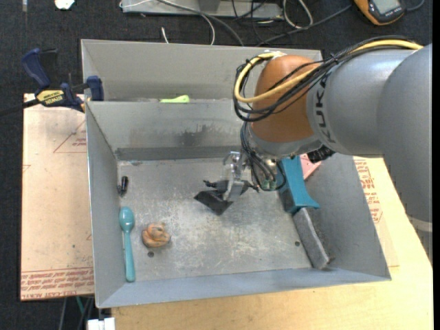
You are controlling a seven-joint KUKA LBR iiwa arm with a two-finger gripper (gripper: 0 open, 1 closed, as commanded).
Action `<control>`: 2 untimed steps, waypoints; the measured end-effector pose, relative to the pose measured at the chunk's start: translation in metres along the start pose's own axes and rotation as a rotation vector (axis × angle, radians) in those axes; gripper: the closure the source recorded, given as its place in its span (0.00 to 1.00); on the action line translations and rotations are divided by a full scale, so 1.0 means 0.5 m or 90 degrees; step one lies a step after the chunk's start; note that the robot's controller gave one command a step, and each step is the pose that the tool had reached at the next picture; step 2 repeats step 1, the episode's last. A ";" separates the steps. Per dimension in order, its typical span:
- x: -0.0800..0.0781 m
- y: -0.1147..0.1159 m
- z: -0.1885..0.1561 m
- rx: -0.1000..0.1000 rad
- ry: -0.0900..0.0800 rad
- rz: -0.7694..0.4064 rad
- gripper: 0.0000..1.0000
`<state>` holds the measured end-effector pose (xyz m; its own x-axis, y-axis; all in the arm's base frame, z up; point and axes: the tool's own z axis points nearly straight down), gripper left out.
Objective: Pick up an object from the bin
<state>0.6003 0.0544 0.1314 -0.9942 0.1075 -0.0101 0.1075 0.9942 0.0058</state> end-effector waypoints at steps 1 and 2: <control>0.008 -0.034 -0.152 0.000 0.003 0.013 1.00; 0.008 -0.034 -0.152 0.000 0.003 0.013 1.00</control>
Offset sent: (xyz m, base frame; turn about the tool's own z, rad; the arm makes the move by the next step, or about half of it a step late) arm -0.0914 -0.0303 -0.0614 -0.0041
